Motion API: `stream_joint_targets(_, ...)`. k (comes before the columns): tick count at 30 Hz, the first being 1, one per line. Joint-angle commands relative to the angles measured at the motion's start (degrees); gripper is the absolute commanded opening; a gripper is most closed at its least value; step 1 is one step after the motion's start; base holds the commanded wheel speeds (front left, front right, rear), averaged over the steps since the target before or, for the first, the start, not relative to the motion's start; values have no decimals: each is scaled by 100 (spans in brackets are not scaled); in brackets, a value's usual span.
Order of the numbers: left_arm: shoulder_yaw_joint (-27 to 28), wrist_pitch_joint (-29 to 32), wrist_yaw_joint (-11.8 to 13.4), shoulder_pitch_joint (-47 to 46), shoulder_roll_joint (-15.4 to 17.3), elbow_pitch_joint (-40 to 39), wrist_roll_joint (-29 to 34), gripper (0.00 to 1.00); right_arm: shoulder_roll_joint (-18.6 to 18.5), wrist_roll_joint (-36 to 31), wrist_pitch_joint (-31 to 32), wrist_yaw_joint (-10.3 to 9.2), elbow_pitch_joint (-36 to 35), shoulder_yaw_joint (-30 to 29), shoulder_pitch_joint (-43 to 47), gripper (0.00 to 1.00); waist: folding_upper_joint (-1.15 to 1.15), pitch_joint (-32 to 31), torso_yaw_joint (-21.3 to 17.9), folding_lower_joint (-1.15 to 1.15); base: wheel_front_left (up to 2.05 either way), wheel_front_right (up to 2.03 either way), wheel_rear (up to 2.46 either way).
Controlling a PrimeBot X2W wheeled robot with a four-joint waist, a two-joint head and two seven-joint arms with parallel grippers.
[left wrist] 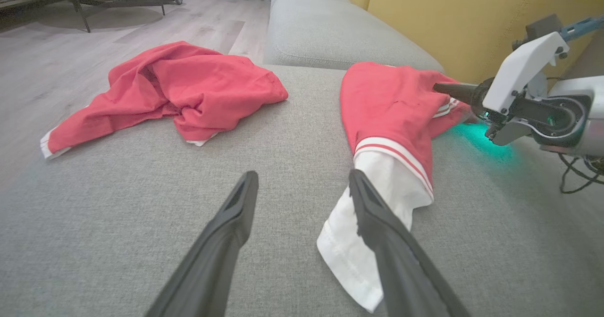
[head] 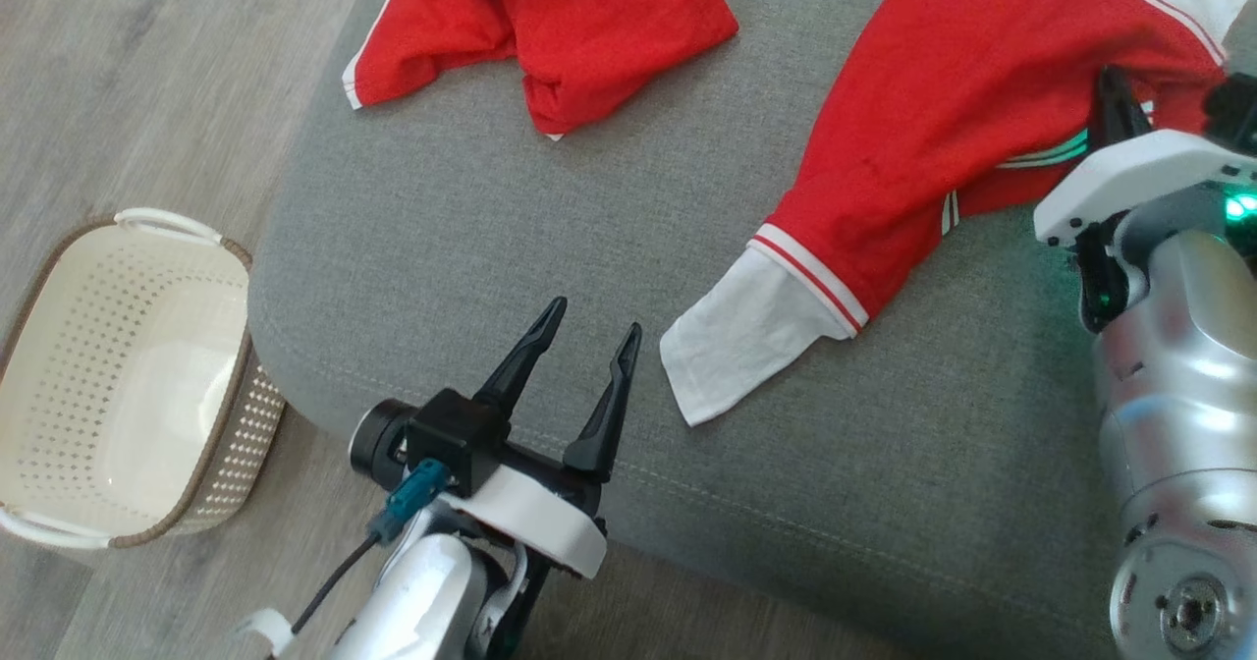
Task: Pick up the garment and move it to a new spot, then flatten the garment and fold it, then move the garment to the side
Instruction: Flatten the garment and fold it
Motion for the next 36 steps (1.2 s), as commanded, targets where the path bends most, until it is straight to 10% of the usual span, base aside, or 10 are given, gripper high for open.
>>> stream_joint_targets(1,152,-71,45,-162,8,-148,-58,100,82,49,-71,-1,-127,164,-230,0,0,-17,-2,0,0,0,0)
stream_joint_targets(9,76,-71,120,-118,8,-123,-153,100,108,595,-76,-1,-802,781,-234,0,0,-261,44,0,0,0,0)
stream_joint_targets(19,-100,-71,197,-42,7,-102,-347,100,113,1664,-76,-1,-739,3013,-970,0,0,-409,382,0,0,0,0)
stream_joint_targets(20,-114,-71,202,-38,7,-87,-365,100,113,1765,-65,-1,-651,3366,-1053,16,0,-410,417,0,0,0,0)
stream_joint_targets(21,-131,-71,204,-39,7,-72,-383,100,113,1887,-47,-1,-585,3735,-1110,100,0,-413,455,0,0,0,0)
stream_joint_targets(28,-187,-71,315,-7,7,-17,-472,100,113,2305,678,-1,-193,5787,-1065,100,0,-510,478,0,0,0,0)
stream_joint_targets(36,-38,-71,374,54,7,-70,-386,100,67,2404,195,-1,277,5650,-838,100,0,-750,-38,0,0,0,0)
